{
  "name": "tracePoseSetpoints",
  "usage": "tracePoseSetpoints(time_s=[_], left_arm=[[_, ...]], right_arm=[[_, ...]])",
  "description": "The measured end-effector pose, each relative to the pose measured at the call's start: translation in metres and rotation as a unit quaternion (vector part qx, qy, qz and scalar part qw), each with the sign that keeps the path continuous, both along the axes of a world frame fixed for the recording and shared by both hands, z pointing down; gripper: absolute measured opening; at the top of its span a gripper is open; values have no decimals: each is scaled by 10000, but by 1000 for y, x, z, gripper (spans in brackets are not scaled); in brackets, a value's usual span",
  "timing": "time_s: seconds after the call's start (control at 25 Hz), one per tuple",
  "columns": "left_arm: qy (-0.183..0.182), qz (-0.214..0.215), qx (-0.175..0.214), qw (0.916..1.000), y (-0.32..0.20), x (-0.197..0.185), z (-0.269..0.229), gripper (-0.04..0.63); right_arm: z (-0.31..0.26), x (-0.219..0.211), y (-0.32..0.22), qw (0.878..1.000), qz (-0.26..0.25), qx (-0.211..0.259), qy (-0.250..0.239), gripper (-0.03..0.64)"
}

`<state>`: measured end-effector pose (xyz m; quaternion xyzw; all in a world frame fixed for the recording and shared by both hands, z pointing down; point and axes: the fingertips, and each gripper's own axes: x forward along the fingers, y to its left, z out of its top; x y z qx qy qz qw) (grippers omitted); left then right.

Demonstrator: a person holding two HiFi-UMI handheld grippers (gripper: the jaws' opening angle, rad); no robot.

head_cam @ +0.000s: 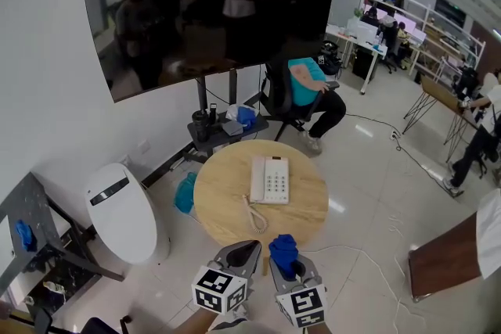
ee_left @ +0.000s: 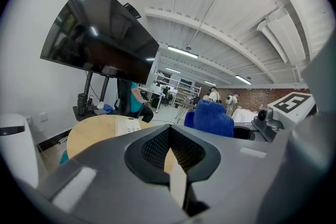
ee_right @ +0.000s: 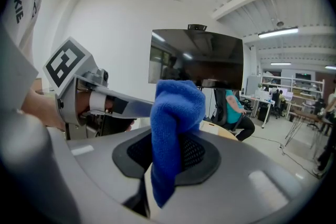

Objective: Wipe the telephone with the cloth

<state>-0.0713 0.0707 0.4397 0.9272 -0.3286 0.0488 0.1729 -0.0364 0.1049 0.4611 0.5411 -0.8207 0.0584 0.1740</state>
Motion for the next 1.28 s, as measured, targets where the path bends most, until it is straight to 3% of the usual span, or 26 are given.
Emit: tracePoseSetpoints(time_s=[0.68,1.28], left_arm=[[54,196,11,9998,-37,-9,0,0],[-79,51,-44,9999,-75,2,11,0]], right_arm=[[-10,-8,-33,9995,260,165,29,86],[-2,8,-74,9997,172,131,-84,86]])
